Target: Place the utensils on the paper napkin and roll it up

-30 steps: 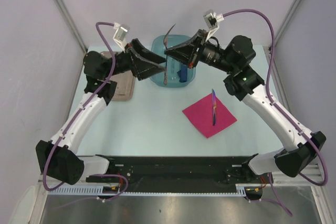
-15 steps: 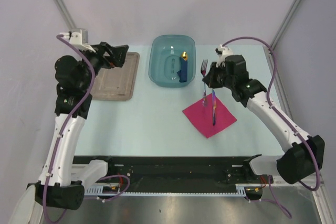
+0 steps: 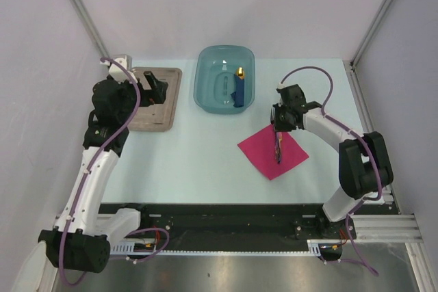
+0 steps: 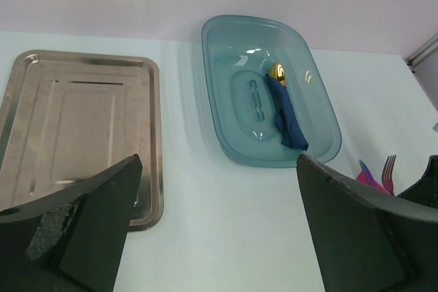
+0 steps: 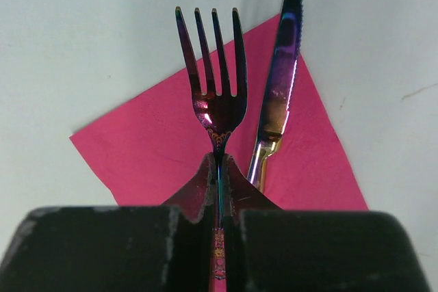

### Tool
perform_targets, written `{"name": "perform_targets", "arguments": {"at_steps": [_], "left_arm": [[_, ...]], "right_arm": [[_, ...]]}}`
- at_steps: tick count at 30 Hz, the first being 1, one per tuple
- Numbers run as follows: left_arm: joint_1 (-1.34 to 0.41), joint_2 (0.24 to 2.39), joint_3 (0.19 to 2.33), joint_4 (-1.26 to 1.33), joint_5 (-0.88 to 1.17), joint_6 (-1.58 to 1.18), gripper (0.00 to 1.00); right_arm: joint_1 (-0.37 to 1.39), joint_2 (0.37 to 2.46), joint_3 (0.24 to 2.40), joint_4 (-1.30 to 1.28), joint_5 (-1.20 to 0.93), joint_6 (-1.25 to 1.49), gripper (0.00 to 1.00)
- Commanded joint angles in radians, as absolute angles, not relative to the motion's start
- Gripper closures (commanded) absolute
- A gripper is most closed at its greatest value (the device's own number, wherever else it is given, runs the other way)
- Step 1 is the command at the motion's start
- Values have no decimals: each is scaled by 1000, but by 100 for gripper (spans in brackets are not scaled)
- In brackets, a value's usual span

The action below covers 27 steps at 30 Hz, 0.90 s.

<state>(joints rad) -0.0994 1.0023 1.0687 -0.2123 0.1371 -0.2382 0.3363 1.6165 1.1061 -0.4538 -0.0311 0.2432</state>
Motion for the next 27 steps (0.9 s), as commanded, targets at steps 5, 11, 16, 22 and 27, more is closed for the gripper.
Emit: {"name": "perform_targets", "arguments": {"at_steps": [5, 11, 16, 22, 27], "left_arm": [[-95, 1040, 1054, -161, 186, -253, 0], [-95, 1069, 1058, -155, 192, -258, 0], [-95, 1084, 1060, -144, 202, -262, 1], [-95, 1095, 1057, -138, 207, -261, 0], [-95, 1095, 1054, -138, 203, -262, 0]], "right_arm": [[353, 1699, 1199, -472, 29, 320, 100], [339, 1740, 1223, -511, 28, 373, 100], [345, 1746, 1220, -522, 38, 390, 100], [348, 1759, 1221, -522, 66, 382, 99], [347, 1778, 1224, -525, 74, 388, 99]]}}
